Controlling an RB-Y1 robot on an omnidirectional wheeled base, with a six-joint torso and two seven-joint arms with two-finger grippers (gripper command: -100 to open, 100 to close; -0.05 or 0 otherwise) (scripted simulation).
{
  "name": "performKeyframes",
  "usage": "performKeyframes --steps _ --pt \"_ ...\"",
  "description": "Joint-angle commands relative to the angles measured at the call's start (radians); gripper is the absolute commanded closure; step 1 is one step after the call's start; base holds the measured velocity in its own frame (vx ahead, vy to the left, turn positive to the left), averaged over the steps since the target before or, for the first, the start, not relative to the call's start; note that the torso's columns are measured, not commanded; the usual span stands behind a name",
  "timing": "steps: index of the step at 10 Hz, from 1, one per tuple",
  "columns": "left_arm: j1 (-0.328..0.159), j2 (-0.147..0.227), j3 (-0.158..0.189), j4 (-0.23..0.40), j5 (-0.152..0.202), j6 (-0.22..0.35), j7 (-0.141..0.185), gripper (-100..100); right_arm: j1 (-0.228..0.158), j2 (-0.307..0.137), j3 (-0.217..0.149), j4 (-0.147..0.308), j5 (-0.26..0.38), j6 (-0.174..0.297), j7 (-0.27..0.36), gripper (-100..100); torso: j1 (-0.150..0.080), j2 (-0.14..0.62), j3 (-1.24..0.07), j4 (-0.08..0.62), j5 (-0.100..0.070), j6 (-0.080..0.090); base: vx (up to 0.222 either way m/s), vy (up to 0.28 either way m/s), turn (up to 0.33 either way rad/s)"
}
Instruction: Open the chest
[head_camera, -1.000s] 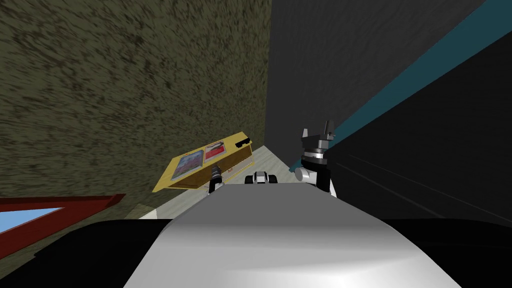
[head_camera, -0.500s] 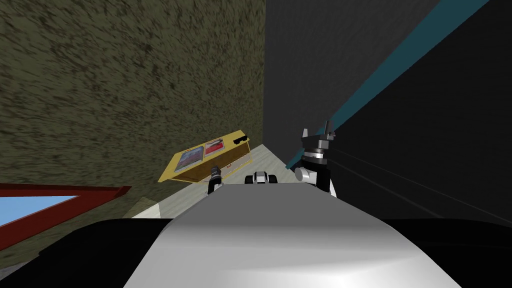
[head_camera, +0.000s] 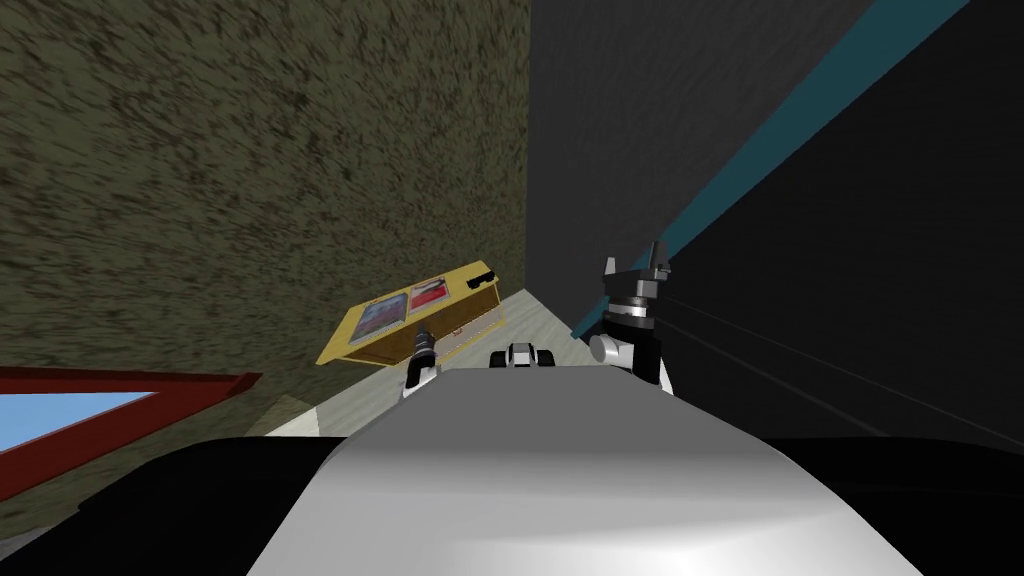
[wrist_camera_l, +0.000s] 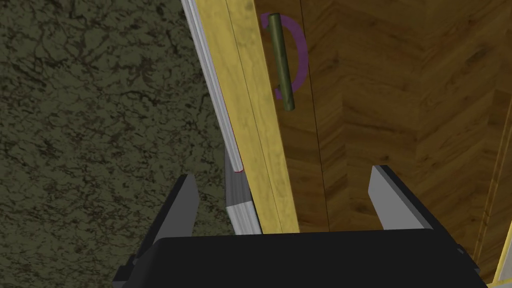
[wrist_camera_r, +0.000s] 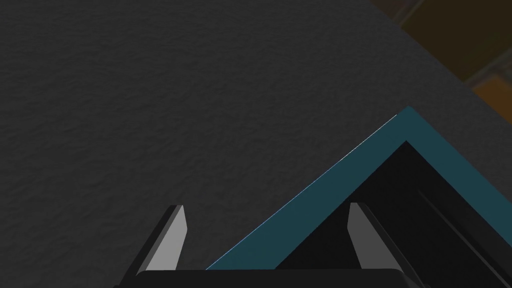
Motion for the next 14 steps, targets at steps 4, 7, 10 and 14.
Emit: performKeyframes --steps 4,7,10,14 --pt "-0.005 -0.049 0.014 -0.021 0.013 0.059 0.012 -100 0.000 0.000 0.000 0.000 0.000 0.000 0.000 0 -0.001 0.002 0.001 0.000 0.000 0.000 0.143 0.073 -0.018" --pt "-0.018 -0.057 0.016 -0.010 0.011 0.060 0.008 -100 0.000 0.000 0.000 0.000 0.000 0.000 0.000 0 -0.003 0.007 0.004 0.002 -0.001 0.000 0.048 0.025 -0.001" --pt "-0.004 -0.059 0.013 -0.031 0.012 0.065 0.011 100 0.000 0.000 0.000 0.000 0.000 0.000 0.000 0 -0.001 0.003 0.002 0.001 0.000 0.000 -0.005 -0.014 0.000" --pt "0.018 -0.062 0.006 -0.062 0.014 0.071 0.015 100 -0.001 0.000 0.000 0.000 0.000 0.000 0.000 0 -0.010 0.009 0.004 0.004 -0.007 0.000 -0.149 -0.105 0.005"
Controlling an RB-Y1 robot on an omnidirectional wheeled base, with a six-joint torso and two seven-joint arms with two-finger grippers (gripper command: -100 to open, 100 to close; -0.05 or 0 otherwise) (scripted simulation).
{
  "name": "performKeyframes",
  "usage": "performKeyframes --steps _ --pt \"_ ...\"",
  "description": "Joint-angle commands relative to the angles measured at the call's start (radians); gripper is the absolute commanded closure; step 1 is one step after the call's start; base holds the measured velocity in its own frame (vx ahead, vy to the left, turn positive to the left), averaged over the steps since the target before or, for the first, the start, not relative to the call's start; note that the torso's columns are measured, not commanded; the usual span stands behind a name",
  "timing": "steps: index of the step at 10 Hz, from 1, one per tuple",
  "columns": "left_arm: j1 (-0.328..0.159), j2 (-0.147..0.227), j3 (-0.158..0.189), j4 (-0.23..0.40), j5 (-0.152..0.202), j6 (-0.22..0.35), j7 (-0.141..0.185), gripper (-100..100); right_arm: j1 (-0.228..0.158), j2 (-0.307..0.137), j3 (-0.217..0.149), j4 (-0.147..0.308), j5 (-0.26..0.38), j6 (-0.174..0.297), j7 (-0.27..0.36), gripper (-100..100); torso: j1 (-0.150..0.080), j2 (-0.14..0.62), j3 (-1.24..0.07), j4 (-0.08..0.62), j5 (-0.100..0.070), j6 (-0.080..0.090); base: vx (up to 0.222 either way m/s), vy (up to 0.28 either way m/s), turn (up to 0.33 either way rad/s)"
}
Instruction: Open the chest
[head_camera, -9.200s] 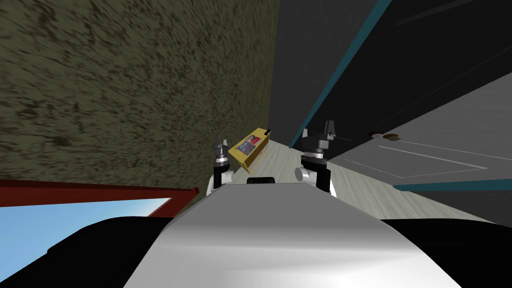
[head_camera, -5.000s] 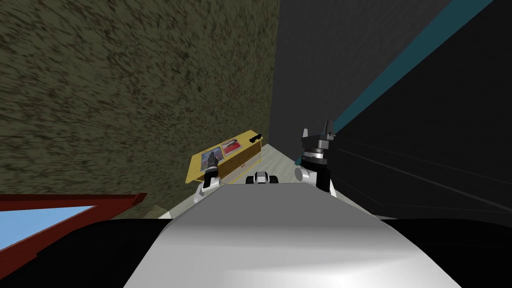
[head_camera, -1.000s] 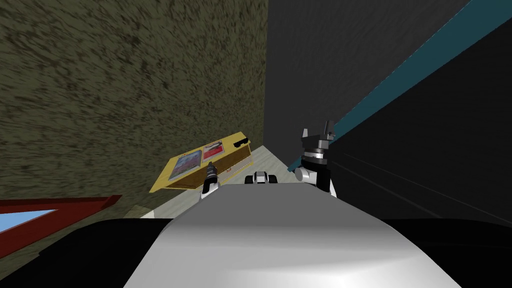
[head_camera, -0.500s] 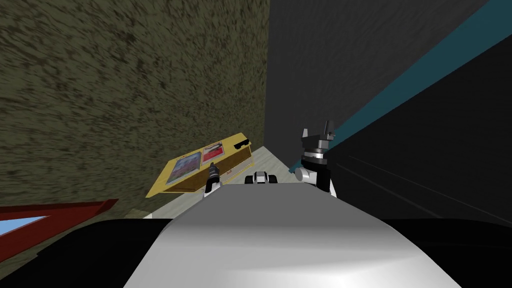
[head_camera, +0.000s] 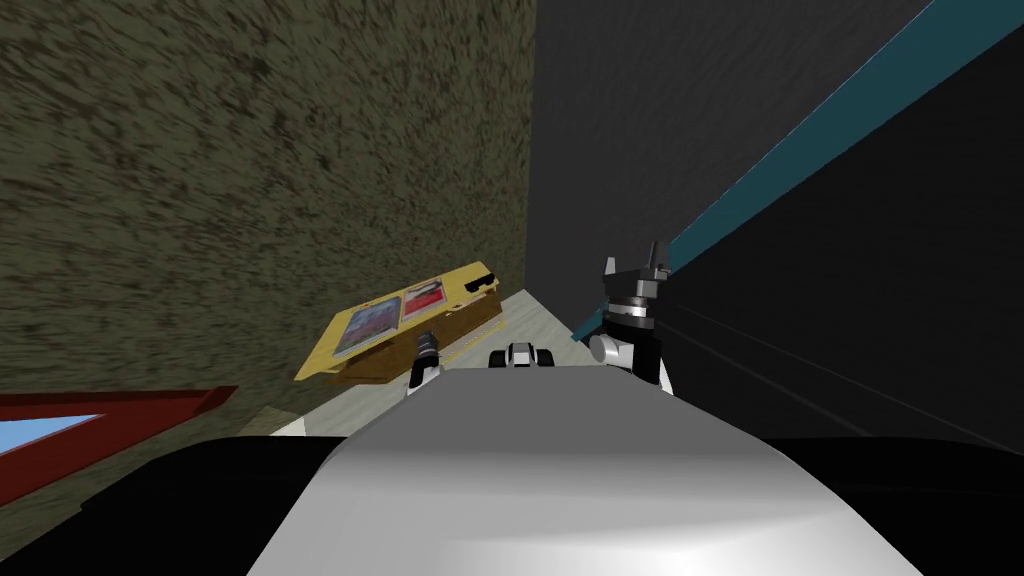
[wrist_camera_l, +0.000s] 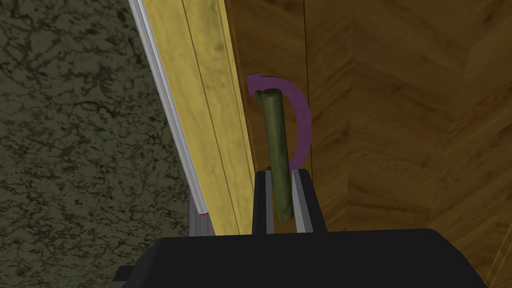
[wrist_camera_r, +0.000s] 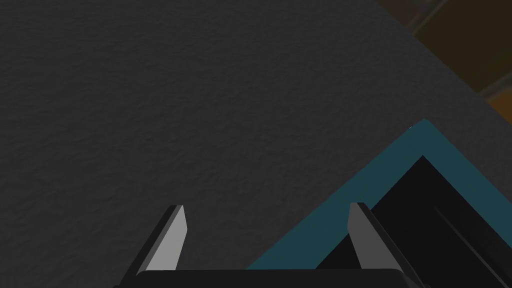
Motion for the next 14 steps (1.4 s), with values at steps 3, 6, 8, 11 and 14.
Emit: performKeyframes --steps 3,6,8,11,14 --pt "0.023 -0.006 -0.010 -0.020 0.001 -0.002 0.003 100 0.000 0.000 0.000 0.000 0.000 0.000 0.000 0 0.004 -0.004 -0.003 -0.002 0.001 0.000 -0.132 -0.088 0.005" --pt "0.054 -0.008 -0.009 -0.076 0.007 0.036 0.013 -100 0.000 0.000 0.000 0.000 0.000 0.000 0.000 0 0.001 -0.002 -0.001 0.000 -0.001 0.000 -0.135 -0.105 -0.008" --pt "0.074 -0.004 -0.005 -0.122 0.015 0.070 0.023 -100 0.000 0.000 0.000 0.000 0.000 0.000 0.000 0 0.013 -0.012 -0.007 -0.005 0.007 0.000 0.017 0.008 -0.052" --pt "0.104 0.001 0.002 -0.192 0.026 0.121 0.037 -100 0.000 0.000 0.000 0.000 0.000 0.000 0.000 0 0.010 -0.007 -0.003 -0.003 0.006 0.001 0.017 0.007 -0.034" --pt "0.135 0.007 0.009 -0.262 0.037 0.172 0.051 -100 0.000 0.000 0.000 0.000 0.000 0.000 0.000 0 0.004 -0.002 -0.001 -0.001 0.001 -0.001 0.001 -0.006 -0.041"
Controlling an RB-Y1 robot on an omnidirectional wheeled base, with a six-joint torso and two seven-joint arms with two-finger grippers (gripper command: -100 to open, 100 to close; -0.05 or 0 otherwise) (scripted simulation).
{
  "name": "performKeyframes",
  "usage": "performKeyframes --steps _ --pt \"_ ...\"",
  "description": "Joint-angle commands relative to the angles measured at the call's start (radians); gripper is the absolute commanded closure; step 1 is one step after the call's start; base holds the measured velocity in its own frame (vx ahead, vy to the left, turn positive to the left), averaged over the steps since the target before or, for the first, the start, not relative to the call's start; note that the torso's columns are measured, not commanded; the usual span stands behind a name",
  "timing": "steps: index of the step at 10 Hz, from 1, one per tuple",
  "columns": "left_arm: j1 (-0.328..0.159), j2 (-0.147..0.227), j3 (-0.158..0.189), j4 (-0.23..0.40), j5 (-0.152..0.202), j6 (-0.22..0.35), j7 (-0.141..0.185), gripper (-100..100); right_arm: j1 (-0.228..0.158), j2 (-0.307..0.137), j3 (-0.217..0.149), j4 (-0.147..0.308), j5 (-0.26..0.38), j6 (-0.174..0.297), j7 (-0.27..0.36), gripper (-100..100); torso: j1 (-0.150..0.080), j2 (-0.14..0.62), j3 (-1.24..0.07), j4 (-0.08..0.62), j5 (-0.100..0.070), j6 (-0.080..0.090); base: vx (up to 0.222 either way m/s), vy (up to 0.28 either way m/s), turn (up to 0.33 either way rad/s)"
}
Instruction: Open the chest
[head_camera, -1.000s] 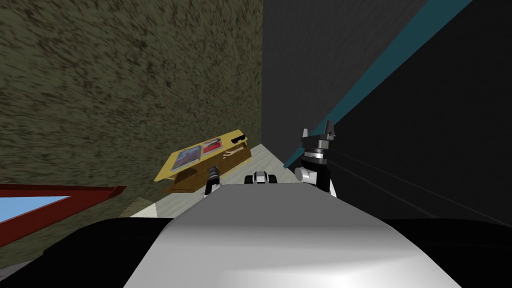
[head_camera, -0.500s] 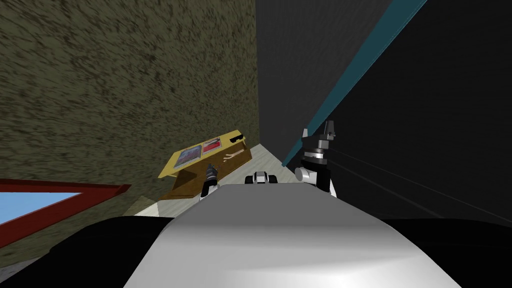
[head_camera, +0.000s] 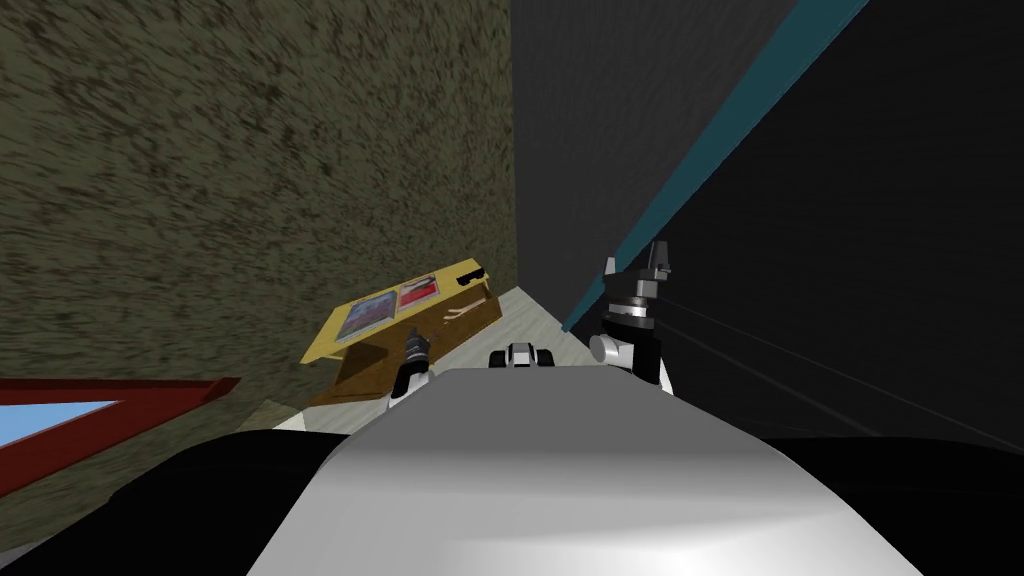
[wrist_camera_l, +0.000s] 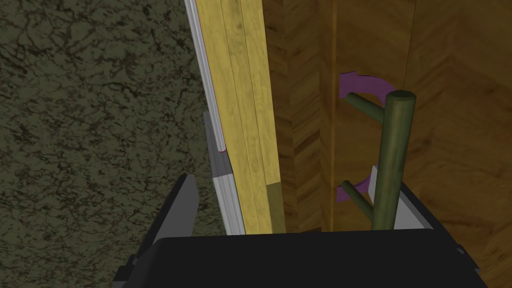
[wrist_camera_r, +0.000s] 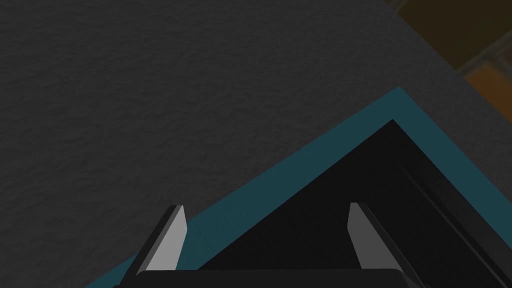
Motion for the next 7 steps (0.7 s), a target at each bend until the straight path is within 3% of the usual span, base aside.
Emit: performKeyframes --steps 1,2,7 --pt "0.009 0.002 0.002 -0.018 0.004 0.018 0.006 -100 0.000 0.000 0.000 0.000 0.000 0.000 0.000 0 -0.002 0.001 0.000 0.001 -0.002 0.000 0.000 0.000 0.000" --pt "0.010 0.002 0.001 -0.018 0.005 0.023 0.007 0 0.000 0.000 0.000 0.000 0.000 0.000 0.000 0 -0.001 0.000 0.000 0.000 -0.001 0.000 0.000 0.000 0.000" --pt "0.014 -0.002 -0.002 -0.009 0.005 0.029 0.007 0 0.000 0.000 0.000 0.000 0.000 0.000 0.000 0 0.004 -0.004 -0.001 -0.002 0.004 0.001 0.000 0.000 0.000"
